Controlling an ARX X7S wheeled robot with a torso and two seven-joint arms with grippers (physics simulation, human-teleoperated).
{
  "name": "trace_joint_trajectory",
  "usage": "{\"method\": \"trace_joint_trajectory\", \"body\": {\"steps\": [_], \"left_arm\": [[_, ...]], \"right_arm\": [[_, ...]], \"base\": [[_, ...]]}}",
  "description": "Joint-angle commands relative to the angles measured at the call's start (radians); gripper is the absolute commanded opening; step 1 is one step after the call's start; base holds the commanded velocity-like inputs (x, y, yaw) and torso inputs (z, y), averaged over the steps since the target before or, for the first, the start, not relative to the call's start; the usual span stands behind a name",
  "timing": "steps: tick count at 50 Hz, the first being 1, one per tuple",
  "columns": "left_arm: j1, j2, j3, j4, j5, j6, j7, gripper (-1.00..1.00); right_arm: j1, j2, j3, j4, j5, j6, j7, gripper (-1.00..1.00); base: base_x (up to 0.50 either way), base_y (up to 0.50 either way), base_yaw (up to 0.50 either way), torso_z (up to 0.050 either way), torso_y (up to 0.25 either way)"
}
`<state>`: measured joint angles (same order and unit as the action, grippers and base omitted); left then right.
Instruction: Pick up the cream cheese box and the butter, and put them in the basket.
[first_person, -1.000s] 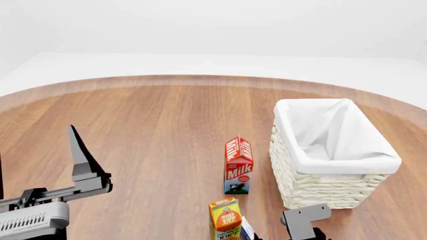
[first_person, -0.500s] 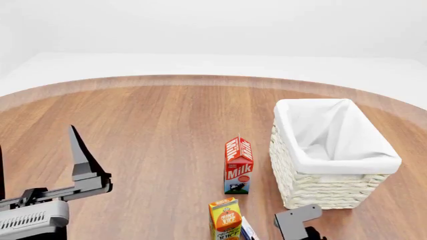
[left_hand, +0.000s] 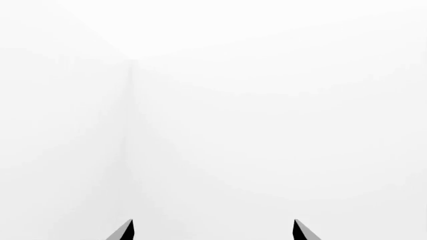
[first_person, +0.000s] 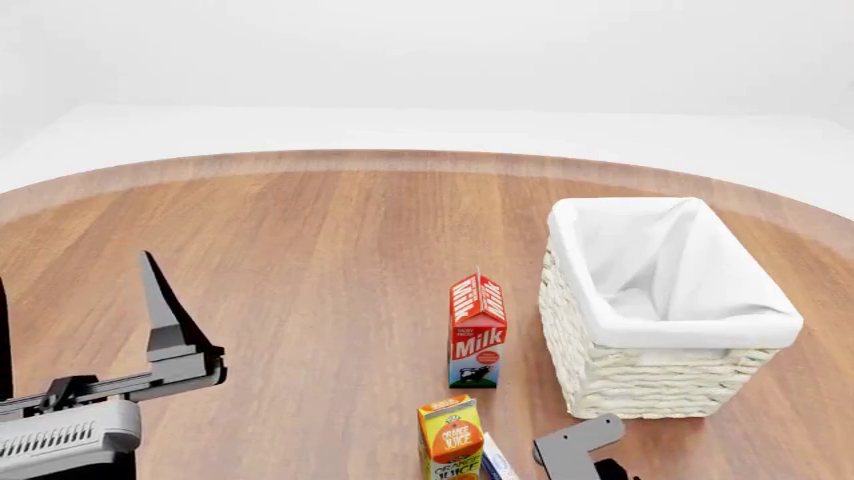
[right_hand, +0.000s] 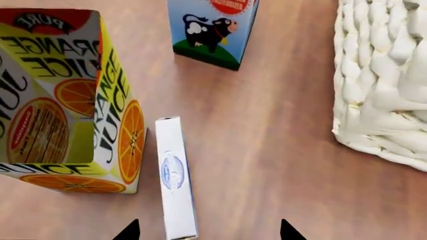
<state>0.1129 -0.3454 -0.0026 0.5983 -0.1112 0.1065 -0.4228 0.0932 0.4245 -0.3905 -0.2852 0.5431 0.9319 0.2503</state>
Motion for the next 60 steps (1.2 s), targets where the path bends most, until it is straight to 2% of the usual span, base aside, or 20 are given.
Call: {"method": "trace_joint_trajectory", "body": {"steps": [1, 60], "left_arm": [[-0.001, 0.013, -0.017, -0.01, 0.007, -0.001, 0.015, 1.0], [-0.004, -0.001, -0.001, -0.024, 0.004, 0.007, -0.002, 1.0]], "right_arm": [[0.019, -0.015, 0.003, 0.035, -0.017, -0.014, -0.033, 1.0], [0.088, -0.059, -0.114, 0.215, -0.085, -0.082, -0.07, 1.0]], "base": [[0.0, 0.0, 0.0, 0.0, 0.0], [0.0, 0.0, 0.0, 0.0, 0.0]]}}
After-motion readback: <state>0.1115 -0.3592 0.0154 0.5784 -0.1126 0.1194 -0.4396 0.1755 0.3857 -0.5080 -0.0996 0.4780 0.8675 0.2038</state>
